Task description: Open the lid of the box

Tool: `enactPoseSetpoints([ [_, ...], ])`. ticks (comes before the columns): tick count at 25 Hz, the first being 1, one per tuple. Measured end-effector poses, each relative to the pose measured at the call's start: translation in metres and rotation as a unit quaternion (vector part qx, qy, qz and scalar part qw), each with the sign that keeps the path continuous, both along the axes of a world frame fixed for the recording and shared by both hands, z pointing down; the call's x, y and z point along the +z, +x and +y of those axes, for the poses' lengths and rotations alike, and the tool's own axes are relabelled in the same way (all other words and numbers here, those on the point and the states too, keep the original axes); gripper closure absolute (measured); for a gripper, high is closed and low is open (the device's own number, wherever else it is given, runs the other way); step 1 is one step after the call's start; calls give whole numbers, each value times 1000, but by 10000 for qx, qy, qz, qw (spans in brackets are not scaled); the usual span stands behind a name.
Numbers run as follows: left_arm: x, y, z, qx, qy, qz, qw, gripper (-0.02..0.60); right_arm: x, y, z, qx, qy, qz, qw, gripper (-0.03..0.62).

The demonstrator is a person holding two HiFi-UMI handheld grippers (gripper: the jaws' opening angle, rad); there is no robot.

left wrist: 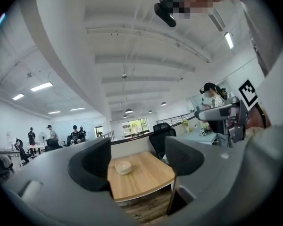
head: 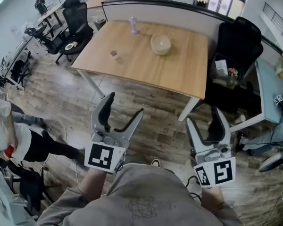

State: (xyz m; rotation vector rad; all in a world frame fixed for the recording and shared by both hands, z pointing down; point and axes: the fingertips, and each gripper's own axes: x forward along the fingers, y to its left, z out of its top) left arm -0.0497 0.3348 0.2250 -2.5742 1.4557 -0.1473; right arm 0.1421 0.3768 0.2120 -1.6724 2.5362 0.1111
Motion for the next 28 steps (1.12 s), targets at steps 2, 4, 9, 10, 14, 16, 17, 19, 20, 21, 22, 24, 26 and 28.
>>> enactPoseSetpoints([
  [2, 0, -6, -1, -93, 7, -26, 10000, 259, 1, -1, -1, -19, -7, -32, 10000, 281],
  [4, 2, -8, -4, -138, -11, -80, 9999, 259, 2, 0, -4, -16, -6, -39, 10000, 281],
  [9, 6, -10, -17, -142, -10, -108, 9998, 258, 8, -3, -19, -40, -37, -33, 10000, 281],
  [10, 7, -11, -22, -135, -15, -105, 9999, 258, 10, -4, -24, -49, -46, -32, 10000, 281],
  [14, 14, -17, -46, -144, -22, -92, 9999, 259, 17, -8, -49, -43, -97, -4, 9999, 281],
  [16, 20, -22, -62, -156, -49, -77, 9998, 258, 22, -10, -65, -17, -124, 14, 9999, 281],
  [17, 23, -24, -71, -154, -66, -65, 9998, 258, 25, -11, -74, -2, -142, 24, 9999, 281],
  [19, 29, -29, -93, -134, -90, -56, 9999, 259, 32, -15, -96, 31, -192, 50, 9998, 281],
  [20, 32, -32, -106, -117, -104, -66, 9999, 259, 35, -18, -108, 49, -217, 63, 9997, 281],
  [21, 35, -36, -120, -97, -126, -86, 9998, 258, 38, -22, -122, 70, -232, 75, 9997, 281],
  [22, 39, -41, -137, -75, -157, -105, 9998, 258, 41, -26, -137, 98, -241, 86, 9996, 281],
  [24, 45, -51, -174, -29, -232, -83, 9997, 259, 48, -35, -171, 174, -283, 98, 9994, 281],
  [26, 45, -62, -210, 35, -273, -46, 9996, 259, 54, -44, -206, 251, -396, 95, 9989, 281],
  [28, 42, -72, -244, 96, -303, -106, 9994, 258, 58, -54, -238, 312, -542, 97, 9980, 281],
])
